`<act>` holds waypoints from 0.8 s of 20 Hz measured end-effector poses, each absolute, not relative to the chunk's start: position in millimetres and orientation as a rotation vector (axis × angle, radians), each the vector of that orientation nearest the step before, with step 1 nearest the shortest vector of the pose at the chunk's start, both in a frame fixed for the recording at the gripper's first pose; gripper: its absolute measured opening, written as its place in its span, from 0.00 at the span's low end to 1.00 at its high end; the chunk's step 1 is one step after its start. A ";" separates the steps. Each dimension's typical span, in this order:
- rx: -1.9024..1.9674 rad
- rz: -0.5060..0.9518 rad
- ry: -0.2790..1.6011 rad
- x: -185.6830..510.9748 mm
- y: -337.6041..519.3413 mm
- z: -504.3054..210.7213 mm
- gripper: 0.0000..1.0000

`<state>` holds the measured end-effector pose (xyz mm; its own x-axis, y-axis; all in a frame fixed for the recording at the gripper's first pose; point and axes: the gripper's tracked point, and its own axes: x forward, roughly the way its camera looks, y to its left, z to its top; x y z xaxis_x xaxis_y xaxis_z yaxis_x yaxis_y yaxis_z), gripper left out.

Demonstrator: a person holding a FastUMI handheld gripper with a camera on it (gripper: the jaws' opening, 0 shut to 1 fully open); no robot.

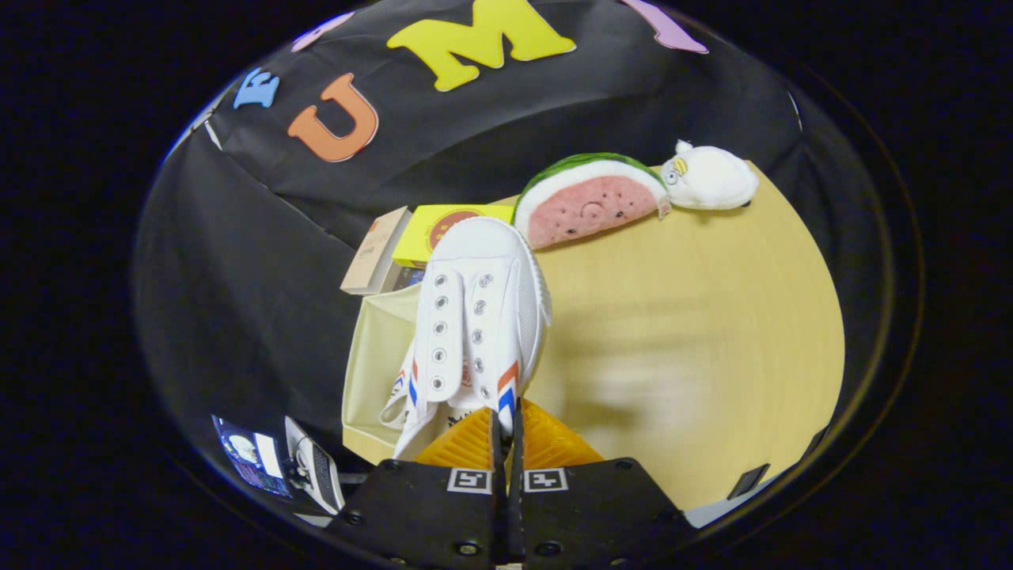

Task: Open the storage box then place both shoes into the box .Put the left shoe in first, then the right shoe, with the right side of both shoes facing outward in a uniform manner.

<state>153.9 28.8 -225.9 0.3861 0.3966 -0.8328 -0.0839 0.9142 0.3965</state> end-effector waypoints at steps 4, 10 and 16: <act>0.261 0.288 1.129 157.2 103.3 -234.1 0.00; 0.109 0.188 1.119 159.3 161.9 -276.0 0.00; 0.047 0.070 1.096 164.0 175.5 -311.0 0.00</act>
